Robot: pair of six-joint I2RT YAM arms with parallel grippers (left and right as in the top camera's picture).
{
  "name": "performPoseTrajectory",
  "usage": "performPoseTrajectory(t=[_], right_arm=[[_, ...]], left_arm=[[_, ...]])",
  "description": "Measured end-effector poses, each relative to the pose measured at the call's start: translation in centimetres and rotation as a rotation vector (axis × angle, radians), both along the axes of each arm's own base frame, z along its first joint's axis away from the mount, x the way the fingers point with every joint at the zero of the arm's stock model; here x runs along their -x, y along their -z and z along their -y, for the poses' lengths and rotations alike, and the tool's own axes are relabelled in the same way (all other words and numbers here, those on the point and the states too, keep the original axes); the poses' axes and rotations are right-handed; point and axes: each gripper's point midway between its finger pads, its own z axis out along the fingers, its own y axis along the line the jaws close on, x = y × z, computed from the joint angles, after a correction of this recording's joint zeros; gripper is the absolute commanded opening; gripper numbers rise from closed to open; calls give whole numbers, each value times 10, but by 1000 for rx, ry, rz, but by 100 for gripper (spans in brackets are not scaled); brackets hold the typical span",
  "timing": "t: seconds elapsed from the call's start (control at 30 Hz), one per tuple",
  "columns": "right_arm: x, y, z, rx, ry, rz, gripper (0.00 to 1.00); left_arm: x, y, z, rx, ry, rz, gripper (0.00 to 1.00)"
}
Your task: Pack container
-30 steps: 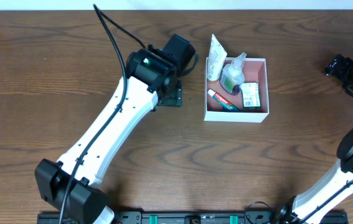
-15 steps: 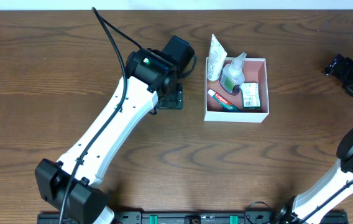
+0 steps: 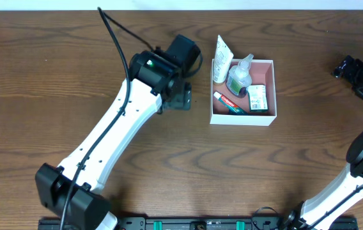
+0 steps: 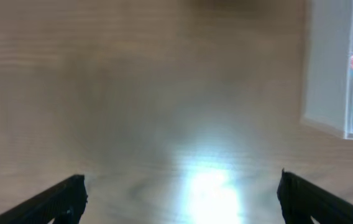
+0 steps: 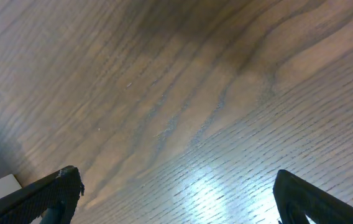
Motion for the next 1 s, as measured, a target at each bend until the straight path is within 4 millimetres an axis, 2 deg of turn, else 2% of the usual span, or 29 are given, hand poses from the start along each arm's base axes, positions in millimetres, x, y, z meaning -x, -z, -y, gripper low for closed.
performPoseTrajectory(t=[0.1,0.2,0.33,0.57,0.7,0.8,1.0], right_arm=[[0,0,0,1,0,0,99],[0,0,0,1,0,0,99],[0,0,0,1,0,0,99],[0,0,0,1,0,0,99],[0,0,0,0,0,0,99],[0,0,0,0,0,-1,99],[0,0,0,0,0,-1,99]], left_arm=[[-10,-5,6,52,45,111,98],[-7,-10,0,101,66,215,98],[11,-1,-34,166,23,317,98],[47,45,-111,239,-142,466,98],[66,56,-138,288,-199,622,98],[72,57,-144,308,-173,744,98],[76,56,-141,324,-97,913,98]])
